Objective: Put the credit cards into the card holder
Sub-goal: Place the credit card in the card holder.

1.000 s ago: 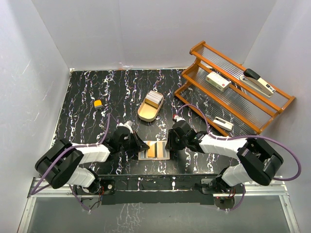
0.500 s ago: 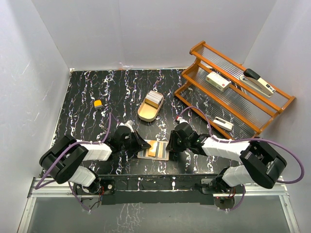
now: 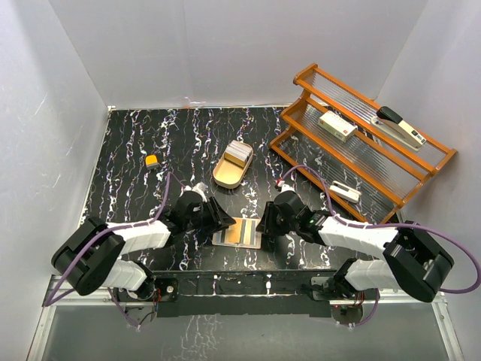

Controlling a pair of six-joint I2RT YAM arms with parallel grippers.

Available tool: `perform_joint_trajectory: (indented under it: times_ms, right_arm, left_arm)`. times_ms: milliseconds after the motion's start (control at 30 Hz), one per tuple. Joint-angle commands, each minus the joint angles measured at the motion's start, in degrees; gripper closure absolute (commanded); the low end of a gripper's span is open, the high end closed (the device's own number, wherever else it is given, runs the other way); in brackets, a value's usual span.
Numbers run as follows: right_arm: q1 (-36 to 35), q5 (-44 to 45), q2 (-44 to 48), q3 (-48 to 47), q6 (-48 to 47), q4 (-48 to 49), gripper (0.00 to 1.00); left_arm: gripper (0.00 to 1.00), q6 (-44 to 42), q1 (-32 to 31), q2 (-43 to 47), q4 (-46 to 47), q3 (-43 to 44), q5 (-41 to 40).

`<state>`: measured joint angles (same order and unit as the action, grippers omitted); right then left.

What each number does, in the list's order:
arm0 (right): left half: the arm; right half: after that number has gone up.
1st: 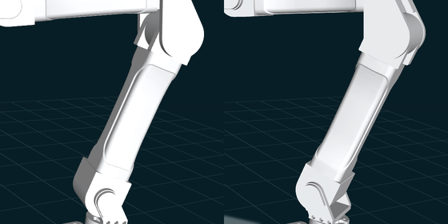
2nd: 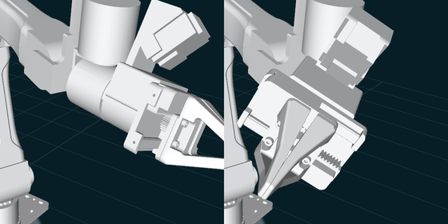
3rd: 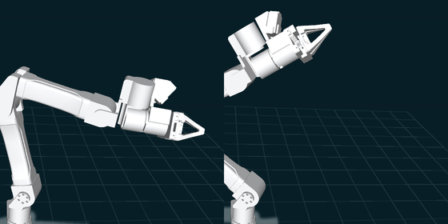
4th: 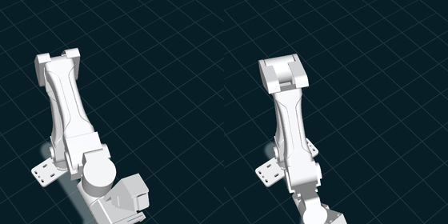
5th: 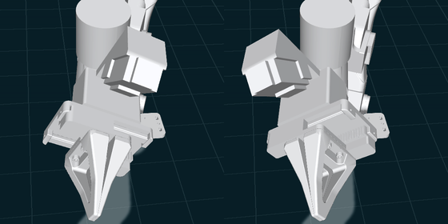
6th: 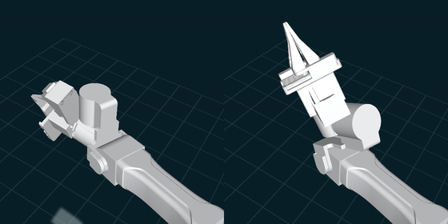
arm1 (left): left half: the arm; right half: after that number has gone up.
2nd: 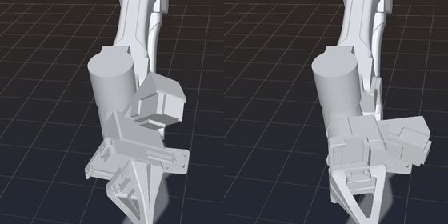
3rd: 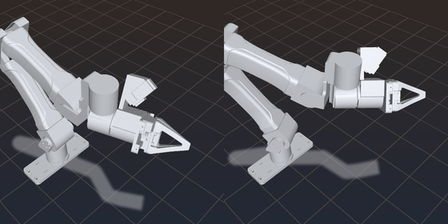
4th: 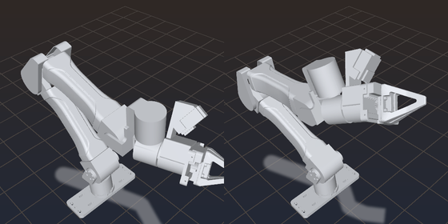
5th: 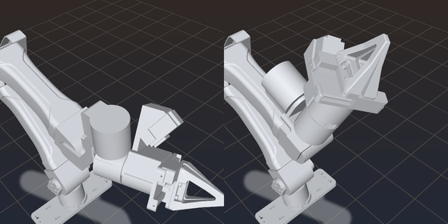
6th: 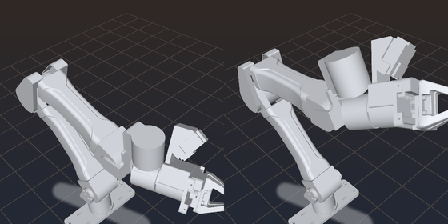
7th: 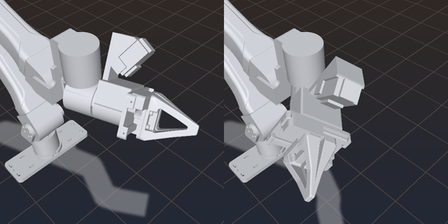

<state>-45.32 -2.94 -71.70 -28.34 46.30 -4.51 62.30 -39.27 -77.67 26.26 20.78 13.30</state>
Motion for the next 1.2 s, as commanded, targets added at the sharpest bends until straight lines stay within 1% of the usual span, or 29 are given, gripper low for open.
perform_joint_trajectory:
  times_ms: [0,467,633,1167]
  right_arm:
    - [-0.29,0.32,0.83,0.34,0.97,2.37,0.75]
    - [-0.29,1.15,-2.16,1.42,0.17,4.51,0.78]
    - [-0.29,0.82,-3.58,1.71,0.12,5.90,0.79]
    - [-0.29,0.82,-5.19,1.84,-0.13,7.56,0.82]
  left_arm:
    - [0.59,-2.53,-0.71,1.73,-3.87,2.24,-0.31]
    - [0.57,-1.25,-2.45,-4.38,0.11,2.77,0.85]
    - [0.57,-0.60,-3.47,-5.59,0.44,3.41,0.87]
    - [0.58,4.52,-6.63,-7.64,7.99,3.03,0.94]
